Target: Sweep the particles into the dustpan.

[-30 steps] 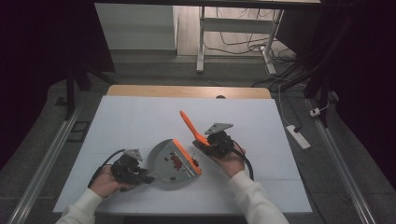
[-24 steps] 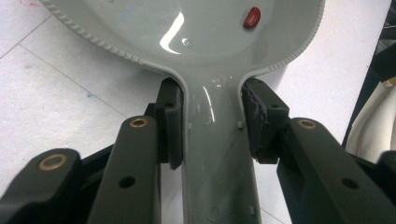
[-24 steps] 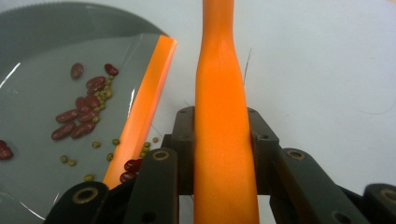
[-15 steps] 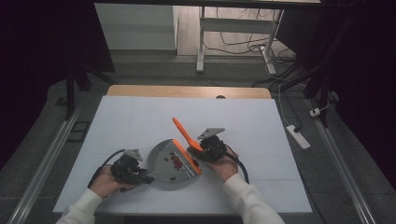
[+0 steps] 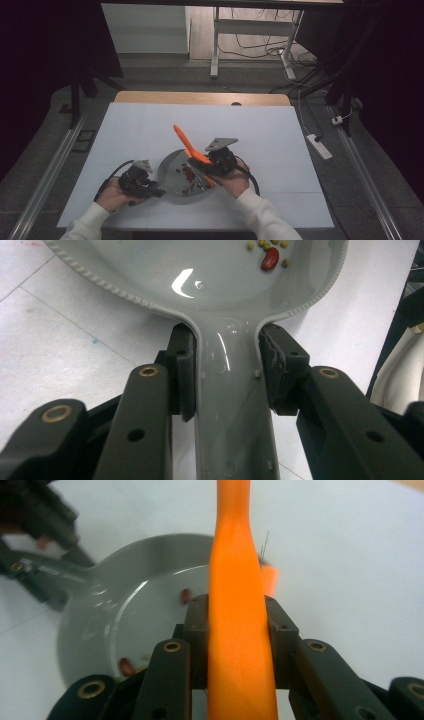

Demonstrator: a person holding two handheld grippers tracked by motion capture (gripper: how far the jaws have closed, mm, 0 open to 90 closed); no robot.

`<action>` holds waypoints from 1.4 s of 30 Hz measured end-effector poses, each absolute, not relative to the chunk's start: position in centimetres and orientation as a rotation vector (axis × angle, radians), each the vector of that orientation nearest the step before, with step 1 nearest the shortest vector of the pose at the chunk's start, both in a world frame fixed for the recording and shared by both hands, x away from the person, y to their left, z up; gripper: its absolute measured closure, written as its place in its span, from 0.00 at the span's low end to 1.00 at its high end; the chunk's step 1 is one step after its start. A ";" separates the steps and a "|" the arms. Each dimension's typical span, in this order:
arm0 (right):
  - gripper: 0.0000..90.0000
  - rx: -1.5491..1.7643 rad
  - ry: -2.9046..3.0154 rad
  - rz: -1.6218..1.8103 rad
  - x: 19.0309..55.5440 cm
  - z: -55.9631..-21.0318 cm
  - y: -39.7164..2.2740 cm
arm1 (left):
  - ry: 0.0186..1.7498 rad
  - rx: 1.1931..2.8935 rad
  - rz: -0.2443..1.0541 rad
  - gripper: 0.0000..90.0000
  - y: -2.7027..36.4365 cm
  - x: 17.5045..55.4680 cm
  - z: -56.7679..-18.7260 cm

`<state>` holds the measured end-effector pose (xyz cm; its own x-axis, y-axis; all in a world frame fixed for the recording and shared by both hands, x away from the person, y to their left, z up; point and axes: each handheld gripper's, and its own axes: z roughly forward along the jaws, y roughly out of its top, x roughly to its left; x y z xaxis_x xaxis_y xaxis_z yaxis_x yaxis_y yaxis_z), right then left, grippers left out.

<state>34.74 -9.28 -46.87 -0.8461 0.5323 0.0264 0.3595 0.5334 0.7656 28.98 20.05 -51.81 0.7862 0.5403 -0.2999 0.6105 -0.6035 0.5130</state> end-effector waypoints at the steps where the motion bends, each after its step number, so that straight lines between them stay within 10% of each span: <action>1: 0.77 0.778 2.544 1.203 34.9 -46.7 -9.8 | 0.852 2.360 -0.152 0.69 20.1 29.0 -51.8; 17: 0.77 0.936 2.488 1.073 35.1 -47.9 -15.0 | 0.826 2.368 -0.149 0.69 20.4 28.1 -51.5; 42: 0.77 0.902 2.597 1.264 32.6 -48.9 -10.7 | 0.815 2.379 -0.149 0.69 20.1 28.0 -51.6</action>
